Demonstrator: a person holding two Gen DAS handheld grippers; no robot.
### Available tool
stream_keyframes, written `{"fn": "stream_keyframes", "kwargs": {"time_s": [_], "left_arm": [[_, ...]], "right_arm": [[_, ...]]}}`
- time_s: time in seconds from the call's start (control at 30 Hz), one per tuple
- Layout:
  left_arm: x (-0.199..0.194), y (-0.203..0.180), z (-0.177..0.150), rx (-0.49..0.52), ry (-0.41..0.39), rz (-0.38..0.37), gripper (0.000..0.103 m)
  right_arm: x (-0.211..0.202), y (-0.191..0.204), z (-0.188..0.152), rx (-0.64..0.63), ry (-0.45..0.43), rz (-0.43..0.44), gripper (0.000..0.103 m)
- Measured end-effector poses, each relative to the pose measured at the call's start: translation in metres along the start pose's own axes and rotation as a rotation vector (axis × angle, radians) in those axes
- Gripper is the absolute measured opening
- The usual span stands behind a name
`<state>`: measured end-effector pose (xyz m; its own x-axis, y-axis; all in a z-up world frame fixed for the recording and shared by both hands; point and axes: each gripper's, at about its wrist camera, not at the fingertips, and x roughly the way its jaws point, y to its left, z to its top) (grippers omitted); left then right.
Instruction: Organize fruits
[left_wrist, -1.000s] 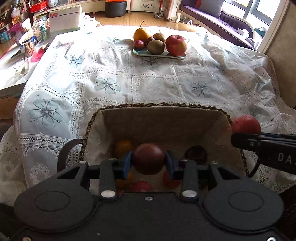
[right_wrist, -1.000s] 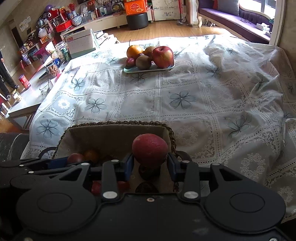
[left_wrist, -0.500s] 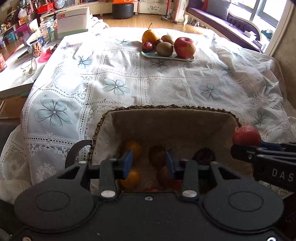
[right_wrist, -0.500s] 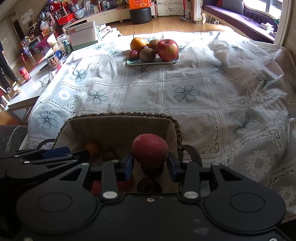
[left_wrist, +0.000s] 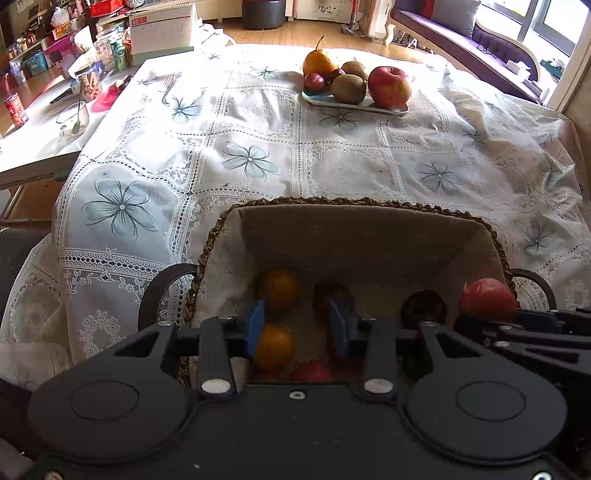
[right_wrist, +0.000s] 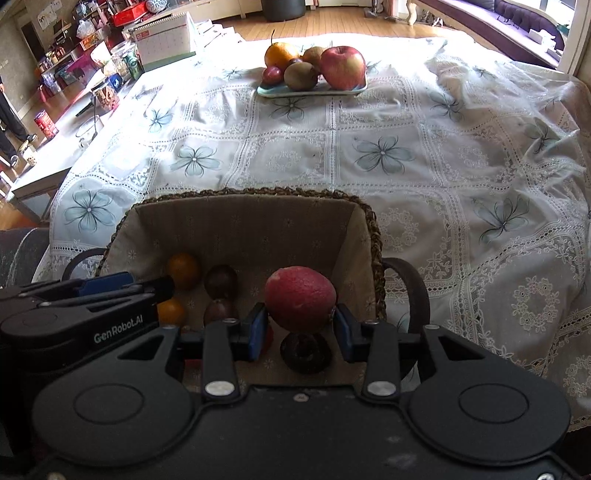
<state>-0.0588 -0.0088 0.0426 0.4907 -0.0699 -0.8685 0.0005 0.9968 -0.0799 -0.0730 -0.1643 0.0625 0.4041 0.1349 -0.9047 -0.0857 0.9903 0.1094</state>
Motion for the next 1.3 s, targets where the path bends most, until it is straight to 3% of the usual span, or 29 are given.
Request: {"fn": "stream_keyframes", "kwargs": {"time_s": [0.33,0.67,1.3], "left_arm": [[-0.001,-0.001,-0.002,-0.007,0.001,-0.003,0.048],[-0.007,0.0,-0.005,-0.004,-0.003,-0.007,0.048],[-0.011,0.001,-0.007,-0.014,-0.001,-0.016,0.048]], "right_arm": [[-0.002,0.0,-0.001,0.009,-0.004,-0.003,0.041],[0.005,0.002,-0.003,0.024,0.058,0.003,0.041],[-0.002,-0.003,-0.008,0.024,0.015,-0.079,0.041]]}}
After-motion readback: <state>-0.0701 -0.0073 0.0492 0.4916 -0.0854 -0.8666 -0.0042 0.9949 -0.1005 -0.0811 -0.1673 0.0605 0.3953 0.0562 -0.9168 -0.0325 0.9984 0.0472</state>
